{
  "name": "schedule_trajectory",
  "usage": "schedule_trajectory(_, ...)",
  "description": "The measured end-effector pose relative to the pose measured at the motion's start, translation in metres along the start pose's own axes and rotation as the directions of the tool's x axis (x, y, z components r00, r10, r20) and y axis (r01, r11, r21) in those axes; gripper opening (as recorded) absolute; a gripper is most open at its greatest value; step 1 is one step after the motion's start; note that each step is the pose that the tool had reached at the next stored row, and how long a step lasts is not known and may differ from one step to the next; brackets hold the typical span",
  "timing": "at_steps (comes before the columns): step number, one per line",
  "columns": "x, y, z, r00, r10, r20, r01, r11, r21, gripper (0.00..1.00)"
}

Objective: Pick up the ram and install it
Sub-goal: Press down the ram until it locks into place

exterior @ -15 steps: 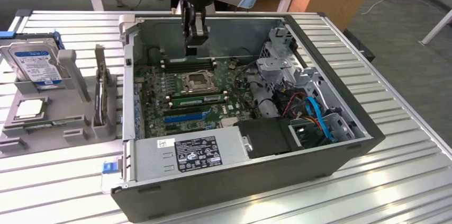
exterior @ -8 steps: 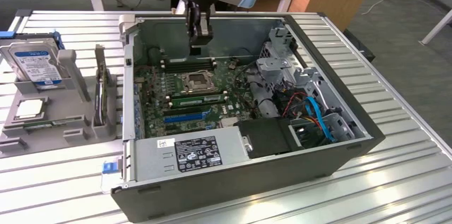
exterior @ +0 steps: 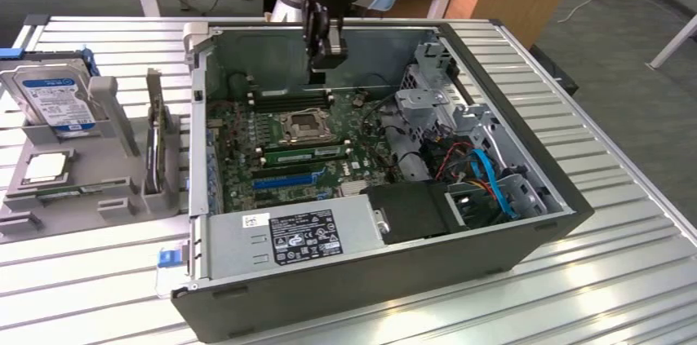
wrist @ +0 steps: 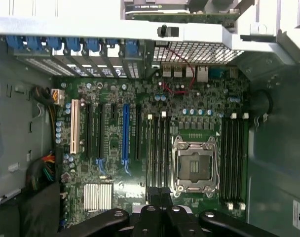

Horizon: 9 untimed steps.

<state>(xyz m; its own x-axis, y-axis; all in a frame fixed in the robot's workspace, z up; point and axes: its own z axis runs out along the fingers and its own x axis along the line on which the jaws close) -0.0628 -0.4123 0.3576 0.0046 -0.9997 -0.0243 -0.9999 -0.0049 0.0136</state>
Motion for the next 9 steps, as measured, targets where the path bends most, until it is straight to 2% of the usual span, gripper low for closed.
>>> schedule_trajectory(3, 0.0001, -0.0063, -0.0001, 1.0000, 0.000, 0.0014, 0.000, 1.0000, 0.0000, 0.10)
schedule_trajectory(9, 0.0001, -0.0071, -0.0001, 1.0000, 0.000, 0.0019, 0.000, 1.0000, 0.0000, 0.10)
